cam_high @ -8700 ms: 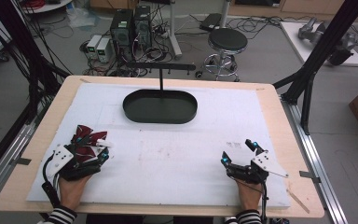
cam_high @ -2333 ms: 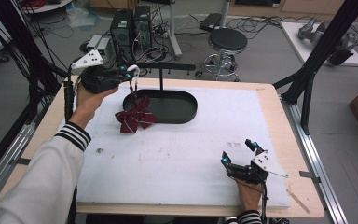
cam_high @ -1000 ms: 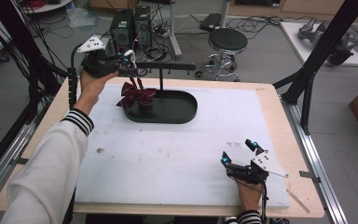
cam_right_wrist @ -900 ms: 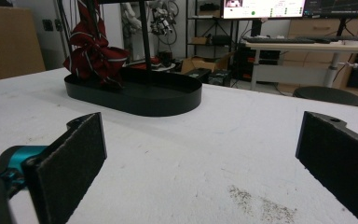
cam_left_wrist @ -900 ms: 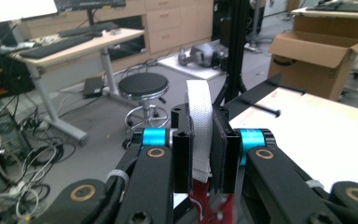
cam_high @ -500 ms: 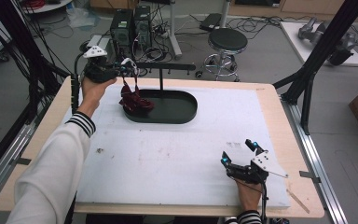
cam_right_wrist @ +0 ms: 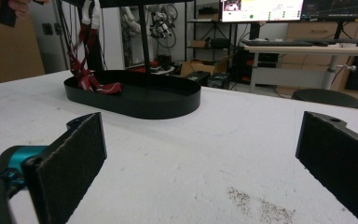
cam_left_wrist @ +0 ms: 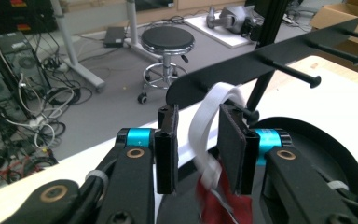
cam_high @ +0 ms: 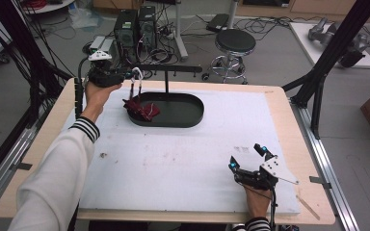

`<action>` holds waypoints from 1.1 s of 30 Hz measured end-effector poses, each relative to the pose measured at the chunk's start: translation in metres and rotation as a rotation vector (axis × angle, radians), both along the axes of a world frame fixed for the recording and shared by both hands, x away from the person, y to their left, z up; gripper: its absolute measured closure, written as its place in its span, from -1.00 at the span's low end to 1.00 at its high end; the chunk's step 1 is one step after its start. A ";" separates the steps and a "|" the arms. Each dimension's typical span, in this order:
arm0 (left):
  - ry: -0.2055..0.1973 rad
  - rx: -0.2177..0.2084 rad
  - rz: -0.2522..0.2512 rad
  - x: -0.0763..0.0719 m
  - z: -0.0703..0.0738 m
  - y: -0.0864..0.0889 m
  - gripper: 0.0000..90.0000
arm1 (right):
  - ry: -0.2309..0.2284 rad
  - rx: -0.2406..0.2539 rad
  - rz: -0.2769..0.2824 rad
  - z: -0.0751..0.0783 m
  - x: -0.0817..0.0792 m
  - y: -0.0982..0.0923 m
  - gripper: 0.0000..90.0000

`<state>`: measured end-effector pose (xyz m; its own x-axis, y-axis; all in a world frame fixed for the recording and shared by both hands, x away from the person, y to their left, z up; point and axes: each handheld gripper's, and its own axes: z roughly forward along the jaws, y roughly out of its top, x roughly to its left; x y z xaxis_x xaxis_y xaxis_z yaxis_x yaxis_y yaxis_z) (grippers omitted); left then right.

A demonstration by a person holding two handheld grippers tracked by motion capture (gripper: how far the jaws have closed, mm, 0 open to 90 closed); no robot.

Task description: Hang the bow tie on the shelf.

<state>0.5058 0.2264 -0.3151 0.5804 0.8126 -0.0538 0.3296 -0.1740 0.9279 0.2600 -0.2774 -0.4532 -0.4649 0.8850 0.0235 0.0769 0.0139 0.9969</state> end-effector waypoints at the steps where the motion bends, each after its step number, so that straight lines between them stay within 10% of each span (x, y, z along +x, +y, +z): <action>1: 0.004 -0.004 0.007 0.000 0.000 0.001 0.34 | 0.000 0.001 0.000 0.000 0.000 0.000 -0.99; 9: -0.074 -0.050 -0.006 -0.020 0.002 0.011 -0.55 | -0.002 0.002 0.003 0.000 0.000 -0.001 -0.99; 19: -0.195 -0.099 -0.044 -0.105 -0.013 0.026 -0.67 | -0.010 -0.003 0.005 0.000 0.000 0.000 -0.99; 33: -0.348 -0.185 -0.040 -0.212 -0.099 0.051 -0.67 | -0.018 -0.008 -0.001 0.000 -0.002 0.001 -0.99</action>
